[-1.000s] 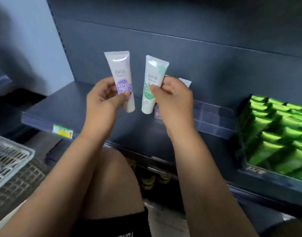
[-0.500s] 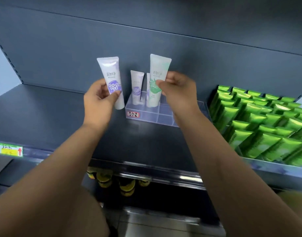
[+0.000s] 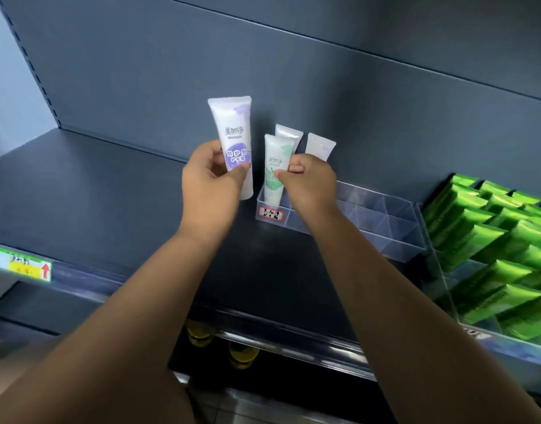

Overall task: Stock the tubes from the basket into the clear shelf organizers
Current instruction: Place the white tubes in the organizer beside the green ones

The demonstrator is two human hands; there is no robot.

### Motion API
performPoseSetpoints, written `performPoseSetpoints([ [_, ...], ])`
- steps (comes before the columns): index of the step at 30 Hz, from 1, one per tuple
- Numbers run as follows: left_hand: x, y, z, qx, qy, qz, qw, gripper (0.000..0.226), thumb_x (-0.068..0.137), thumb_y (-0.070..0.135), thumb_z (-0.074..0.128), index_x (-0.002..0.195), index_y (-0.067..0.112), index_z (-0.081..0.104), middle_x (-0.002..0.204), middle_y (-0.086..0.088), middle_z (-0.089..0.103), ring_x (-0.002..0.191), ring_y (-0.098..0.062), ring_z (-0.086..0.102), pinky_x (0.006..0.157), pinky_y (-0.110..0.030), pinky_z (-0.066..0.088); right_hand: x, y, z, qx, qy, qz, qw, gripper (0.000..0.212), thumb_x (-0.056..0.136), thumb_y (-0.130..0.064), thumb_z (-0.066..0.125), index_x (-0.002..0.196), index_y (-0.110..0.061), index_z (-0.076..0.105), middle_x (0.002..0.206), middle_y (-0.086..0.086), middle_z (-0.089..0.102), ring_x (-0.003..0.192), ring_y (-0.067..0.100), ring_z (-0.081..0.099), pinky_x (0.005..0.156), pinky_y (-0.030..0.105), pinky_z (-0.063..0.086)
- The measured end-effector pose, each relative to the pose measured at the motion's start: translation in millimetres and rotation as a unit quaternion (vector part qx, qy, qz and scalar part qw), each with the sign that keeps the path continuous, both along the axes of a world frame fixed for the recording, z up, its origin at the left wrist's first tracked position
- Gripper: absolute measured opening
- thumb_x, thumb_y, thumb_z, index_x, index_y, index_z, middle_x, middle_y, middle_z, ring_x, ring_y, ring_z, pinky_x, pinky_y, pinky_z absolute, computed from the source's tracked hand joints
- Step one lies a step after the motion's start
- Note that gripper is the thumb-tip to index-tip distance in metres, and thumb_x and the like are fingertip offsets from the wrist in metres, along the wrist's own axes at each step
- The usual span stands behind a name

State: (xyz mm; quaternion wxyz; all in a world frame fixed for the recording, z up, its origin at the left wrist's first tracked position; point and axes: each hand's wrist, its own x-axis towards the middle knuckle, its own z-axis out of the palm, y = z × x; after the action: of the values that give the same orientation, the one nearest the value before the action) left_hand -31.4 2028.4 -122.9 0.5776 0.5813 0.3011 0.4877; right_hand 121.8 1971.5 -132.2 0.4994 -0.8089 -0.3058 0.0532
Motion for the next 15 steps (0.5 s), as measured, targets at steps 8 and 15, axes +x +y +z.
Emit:
performPoseSetpoints([
  [8,4,-8,0,0.029,0.035,-0.055,0.997,0.028,0.089,0.001,0.072,0.114,0.014,0.069,0.098,-0.001,0.075,0.091,-0.015,0.072,0.076,-0.020,0.057,3,0,-9,-0.003,0.005,0.000,1.000,0.016,0.084,-0.017,0.076,0.100,-0.017,0.071,0.098,-0.006,0.075,0.090,0.009,0.071,0.083,0.036,0.061],
  [15,15,-22,8,0.032,0.062,-0.063,0.996,0.028,0.090,0.009,0.073,0.115,0.020,0.068,0.096,0.003,0.075,0.088,-0.014,0.072,0.078,-0.028,0.060,-4,-15,-8,0.005,-0.062,0.029,0.998,0.030,0.082,-0.020,0.079,0.111,-0.017,0.070,0.105,-0.004,0.072,0.091,0.013,0.068,0.082,0.039,0.060],
])
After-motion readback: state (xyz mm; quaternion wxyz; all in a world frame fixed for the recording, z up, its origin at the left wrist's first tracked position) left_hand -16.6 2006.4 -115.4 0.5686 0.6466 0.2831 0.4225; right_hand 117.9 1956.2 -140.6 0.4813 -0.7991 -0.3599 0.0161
